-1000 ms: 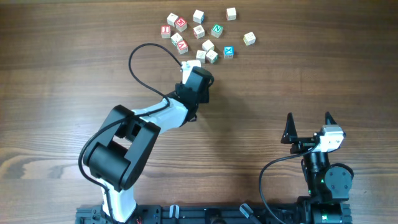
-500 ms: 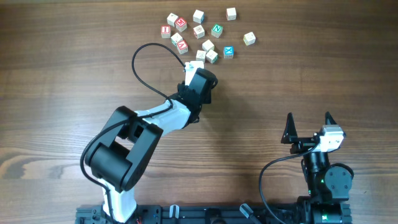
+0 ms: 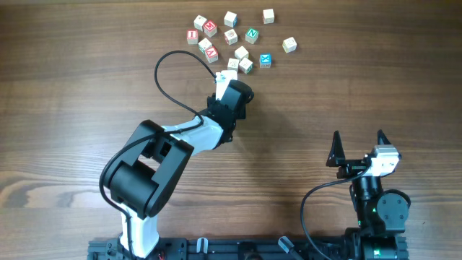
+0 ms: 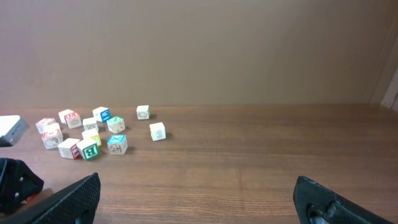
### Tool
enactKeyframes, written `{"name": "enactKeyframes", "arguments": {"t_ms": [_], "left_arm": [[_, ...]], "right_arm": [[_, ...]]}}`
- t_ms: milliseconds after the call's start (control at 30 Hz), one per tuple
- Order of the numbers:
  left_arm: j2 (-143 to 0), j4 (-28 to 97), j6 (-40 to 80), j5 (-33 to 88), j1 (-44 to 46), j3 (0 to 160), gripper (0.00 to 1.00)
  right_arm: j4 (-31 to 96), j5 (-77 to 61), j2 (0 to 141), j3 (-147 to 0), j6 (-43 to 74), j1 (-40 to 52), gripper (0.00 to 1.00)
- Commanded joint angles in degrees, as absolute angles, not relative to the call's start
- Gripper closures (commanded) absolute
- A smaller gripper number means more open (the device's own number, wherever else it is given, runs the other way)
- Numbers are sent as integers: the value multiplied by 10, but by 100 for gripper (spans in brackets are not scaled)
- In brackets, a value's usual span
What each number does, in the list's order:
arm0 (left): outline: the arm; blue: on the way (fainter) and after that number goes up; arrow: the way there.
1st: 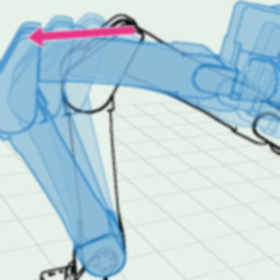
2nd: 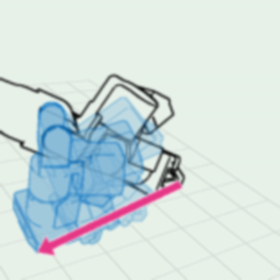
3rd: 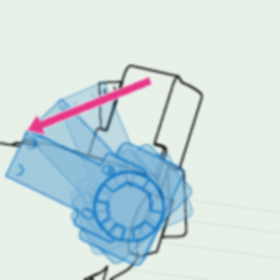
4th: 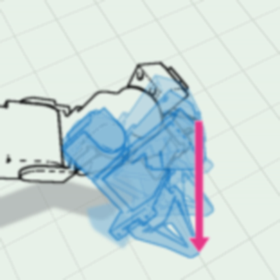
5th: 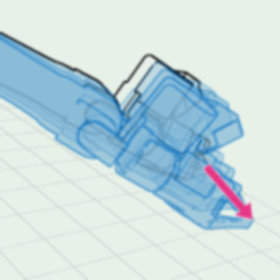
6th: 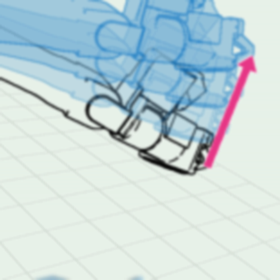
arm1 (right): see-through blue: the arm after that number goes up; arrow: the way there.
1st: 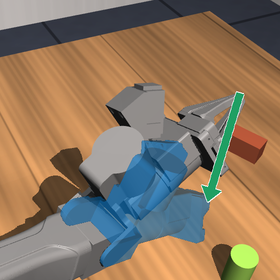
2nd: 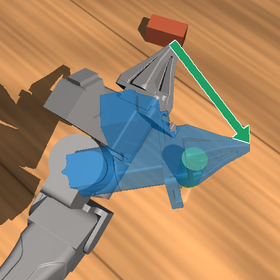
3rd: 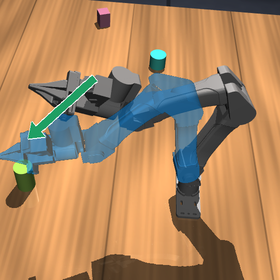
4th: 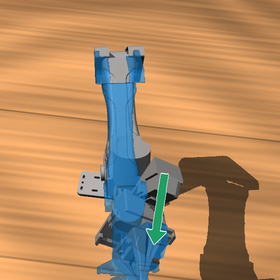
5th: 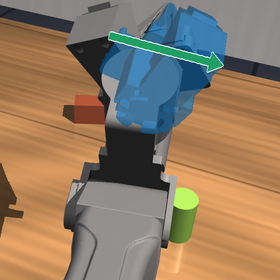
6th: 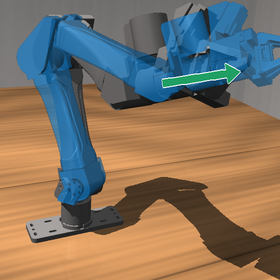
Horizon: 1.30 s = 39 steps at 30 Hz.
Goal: Form a horizontal line
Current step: 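Lift the bird block and carry it toward the table center, then set the bird block down below the cluster and open the left gripper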
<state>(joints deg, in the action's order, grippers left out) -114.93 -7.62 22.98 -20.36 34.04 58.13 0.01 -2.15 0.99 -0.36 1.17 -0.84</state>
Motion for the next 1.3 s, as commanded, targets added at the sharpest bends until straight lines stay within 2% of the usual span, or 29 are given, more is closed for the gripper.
{"name": "enactKeyframes", "arguments": {"t_ms": [0, 333, 433, 667, 767, 933, 1267], "left_arm": [[-1182, -60, 229, -209, 339, 573, 63], [-1182, -58, 227, -209, 339, 573, 60], [-1182, -60, 227, -209, 339, 573, 56], [-1177, -84, 227, -209, 339, 574, 32], [-1161, -82, 227, -209, 340, 574, 26], [-1100, -62, 215, -209, 340, 574, 0], [-923, -53, 178, -205, 318, 595, 0]], "right_arm": [[-1, -31, 3, -3, 4, -9, 0], [-1, -31, 3, -3, 4, -9, 0], [-1, -31, 3, -3, 4, -9, 0], [0, -31, 3, -3, 4, -9, 0], [-1, -31, 3, -3, 4, -9, 0], [0, -31, 3, -3, 4, -9, 0], [-1, -31, 3, -3, 4, -9, 0]]}}
